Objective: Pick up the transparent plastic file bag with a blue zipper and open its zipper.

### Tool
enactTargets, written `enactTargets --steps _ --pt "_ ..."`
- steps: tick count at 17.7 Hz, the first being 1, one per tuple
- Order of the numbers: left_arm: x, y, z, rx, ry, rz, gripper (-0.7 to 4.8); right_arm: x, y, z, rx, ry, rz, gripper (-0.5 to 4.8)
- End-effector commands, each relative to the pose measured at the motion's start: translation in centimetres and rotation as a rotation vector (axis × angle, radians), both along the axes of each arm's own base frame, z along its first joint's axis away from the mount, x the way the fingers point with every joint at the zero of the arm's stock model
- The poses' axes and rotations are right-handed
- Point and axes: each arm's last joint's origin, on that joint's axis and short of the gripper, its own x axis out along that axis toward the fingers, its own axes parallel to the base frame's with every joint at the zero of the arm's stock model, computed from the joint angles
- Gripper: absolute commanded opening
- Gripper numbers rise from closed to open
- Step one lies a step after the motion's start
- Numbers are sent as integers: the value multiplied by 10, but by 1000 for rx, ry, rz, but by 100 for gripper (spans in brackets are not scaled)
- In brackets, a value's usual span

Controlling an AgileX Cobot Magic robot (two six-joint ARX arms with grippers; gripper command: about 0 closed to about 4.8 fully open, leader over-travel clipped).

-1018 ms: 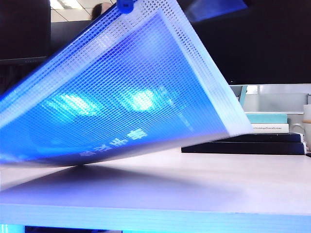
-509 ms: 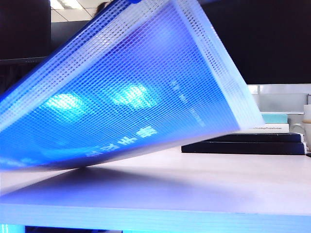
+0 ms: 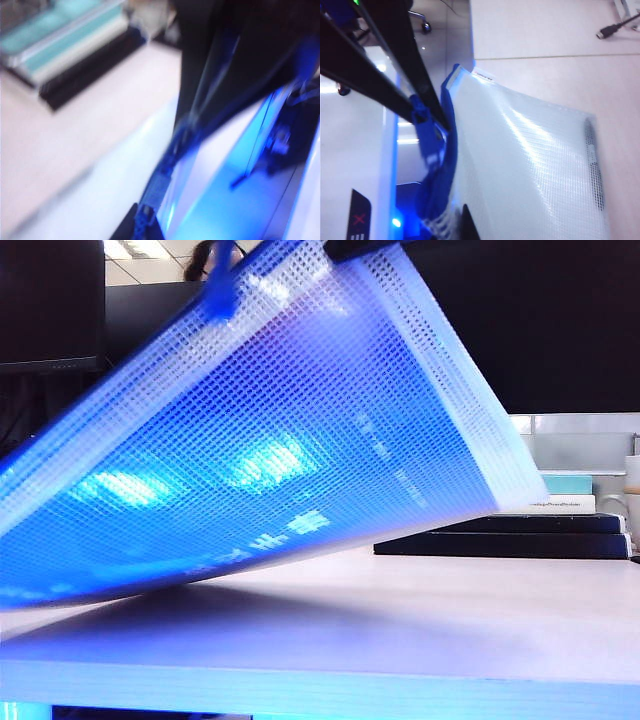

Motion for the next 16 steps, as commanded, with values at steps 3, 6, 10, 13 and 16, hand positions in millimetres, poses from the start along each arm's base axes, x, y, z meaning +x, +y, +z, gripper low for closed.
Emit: enactTargets --steps 3,6,10,13,16 --pt "1 30 -26 383 50 358 -6 4 -4 2 -53 -65 -128 -3" --pt "14 52 -34 488 129 513 -6 5 -10 1 -76 -56 -162 -3" --pt "34 87 -38 590 210 793 -6 8 -26 0 -122 -25 -235 -3" --pt "40 94 -38 534 274 818 26 10 -33 1 -123 -17 -266 -3" --pt "45 82 -34 319 360 620 442 12 -32 -2 -144 -11 -279 -3"
